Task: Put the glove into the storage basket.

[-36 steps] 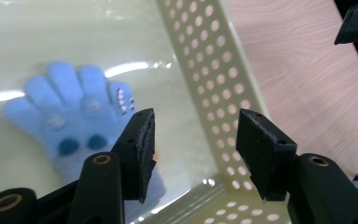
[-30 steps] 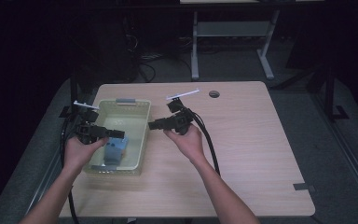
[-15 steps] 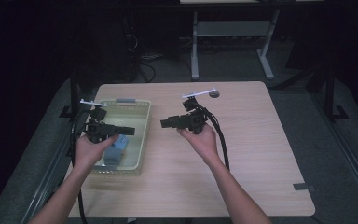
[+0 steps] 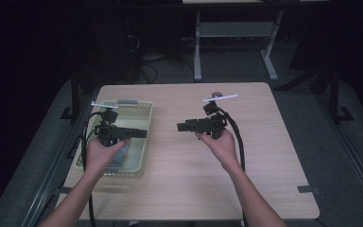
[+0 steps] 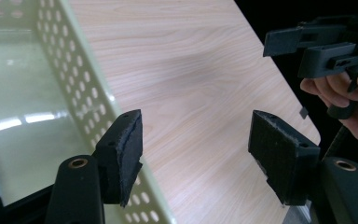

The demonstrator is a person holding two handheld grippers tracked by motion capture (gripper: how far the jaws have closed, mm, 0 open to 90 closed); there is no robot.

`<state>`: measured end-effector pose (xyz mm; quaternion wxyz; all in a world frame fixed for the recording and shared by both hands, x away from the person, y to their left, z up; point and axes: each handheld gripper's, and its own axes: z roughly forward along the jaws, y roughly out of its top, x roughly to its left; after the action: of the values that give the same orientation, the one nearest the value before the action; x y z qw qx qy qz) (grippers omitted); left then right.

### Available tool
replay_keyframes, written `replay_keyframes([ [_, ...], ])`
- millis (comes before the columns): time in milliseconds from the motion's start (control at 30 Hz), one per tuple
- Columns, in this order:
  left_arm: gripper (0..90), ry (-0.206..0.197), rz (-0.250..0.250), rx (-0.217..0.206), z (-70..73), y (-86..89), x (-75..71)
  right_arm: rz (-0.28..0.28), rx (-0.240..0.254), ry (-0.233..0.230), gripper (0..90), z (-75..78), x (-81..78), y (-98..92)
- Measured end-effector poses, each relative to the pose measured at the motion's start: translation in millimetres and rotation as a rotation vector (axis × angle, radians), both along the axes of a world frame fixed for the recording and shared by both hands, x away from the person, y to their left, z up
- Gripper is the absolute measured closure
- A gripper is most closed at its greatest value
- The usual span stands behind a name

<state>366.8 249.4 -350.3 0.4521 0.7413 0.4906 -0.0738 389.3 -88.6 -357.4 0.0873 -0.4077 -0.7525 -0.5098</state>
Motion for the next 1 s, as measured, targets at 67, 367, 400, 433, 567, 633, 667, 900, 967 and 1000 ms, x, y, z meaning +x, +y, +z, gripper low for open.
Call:
replay_keyframes([
  [67,34.4,-0.002,-0.007,-0.006,-0.3,-3.4,0.3,-0.004,-0.002,0.005,40.4,-0.8,-0.6,-6.1],
  [367,33.0,0.003,-0.058,-0.002,-4.5,-21.9,-0.4,-0.021,0.009,0.028,36.0,-7.3,-3.6,-24.9],
  [400,32.8,0.001,-0.059,-0.006,-4.7,-23.0,-0.8,-0.021,0.011,0.027,35.8,-8.4,-3.9,-26.2],
  [433,32.5,-0.002,-0.064,-0.005,-4.5,-23.5,-1.4,-0.021,0.014,0.032,35.6,-9.2,-4.7,-27.4],
  [567,32.3,-0.016,-0.061,-0.018,-3.8,-25.4,-4.5,-0.023,-0.002,0.022,33.6,-10.6,-7.5,-30.0],
  [633,31.9,-0.026,-0.064,-0.016,-4.1,-26.3,-6.6,-0.028,0.000,0.025,32.4,-11.4,-10.2,-32.1],
  [667,31.7,-0.021,-0.064,-0.021,-4.3,-28.0,-8.7,-0.025,0.006,0.027,31.6,-12.7,-11.2,-33.2],
  [900,31.1,-0.032,-0.097,-0.033,-8.6,-42.0,-17.4,-0.029,-0.009,0.031,31.0,-21.7,-23.3,-44.1],
  [967,30.6,-0.031,-0.106,-0.033,-10.0,-46.6,-17.5,-0.032,-0.011,0.034,30.6,-24.1,-25.5,-47.6],
  [1000,30.3,-0.030,-0.110,-0.036,-10.8,-48.9,-17.4,-0.034,-0.014,0.032,30.5,-25.4,-26.3,-49.4],
])
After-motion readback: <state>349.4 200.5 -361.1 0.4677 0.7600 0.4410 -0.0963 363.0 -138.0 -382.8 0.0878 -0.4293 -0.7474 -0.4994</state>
